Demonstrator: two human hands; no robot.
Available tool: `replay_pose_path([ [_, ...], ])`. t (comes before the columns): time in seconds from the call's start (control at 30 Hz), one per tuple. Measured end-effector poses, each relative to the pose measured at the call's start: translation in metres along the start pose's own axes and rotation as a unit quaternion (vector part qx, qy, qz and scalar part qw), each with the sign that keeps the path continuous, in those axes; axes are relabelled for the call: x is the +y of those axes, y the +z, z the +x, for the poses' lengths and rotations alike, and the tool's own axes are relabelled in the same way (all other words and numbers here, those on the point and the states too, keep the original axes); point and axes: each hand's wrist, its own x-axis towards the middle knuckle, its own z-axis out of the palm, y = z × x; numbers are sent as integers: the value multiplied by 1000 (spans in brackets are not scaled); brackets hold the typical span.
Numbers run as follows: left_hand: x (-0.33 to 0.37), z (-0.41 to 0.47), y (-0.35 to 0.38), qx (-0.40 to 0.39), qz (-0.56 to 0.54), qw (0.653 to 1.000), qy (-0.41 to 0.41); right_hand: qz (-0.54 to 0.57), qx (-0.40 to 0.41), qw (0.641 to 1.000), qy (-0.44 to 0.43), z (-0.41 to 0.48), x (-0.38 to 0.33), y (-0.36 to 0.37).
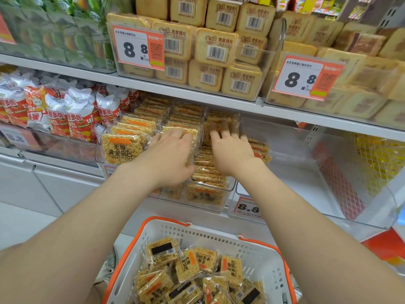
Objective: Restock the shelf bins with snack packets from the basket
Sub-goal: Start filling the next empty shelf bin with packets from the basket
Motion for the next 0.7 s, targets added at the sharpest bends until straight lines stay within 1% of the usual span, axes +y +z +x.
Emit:
replay_pose_path([
  [0.07,2,-6,-1,26,-25,999,10,47,-3,999,-4,-1,3,-3],
  [0.13,4,-14,0,64,-47,997,26,74,18,997,-7,-6,3,-8],
  [0.23,13,-27,-1,121,-64,989,50,135,83,987,-20,-24,0,-15],
  [0.3,18,-34,-1,125,-66,989,49,172,131,976,-38,-40,-6,-19],
  [0.33,20,-38,0,111,-71,991,38,178,157,970,-47,-49,-10,-20],
  [0.4,21,-44,4,56,-77,995,12,177,198,962,-68,-69,-18,-26],
  [0.47,22,-48,13,-20,-55,998,-1,190,188,960,-80,-91,-25,-34],
  [0.53,23,-51,27,-93,-13,996,-8,189,138,969,-80,-109,-31,-38],
  [0.6,23,-51,48,-162,17,987,-17,166,71,980,-87,-122,-35,-35],
  [0.7,19,-47,91,-238,48,970,-16,123,-36,983,-128,-135,-36,-24],
])
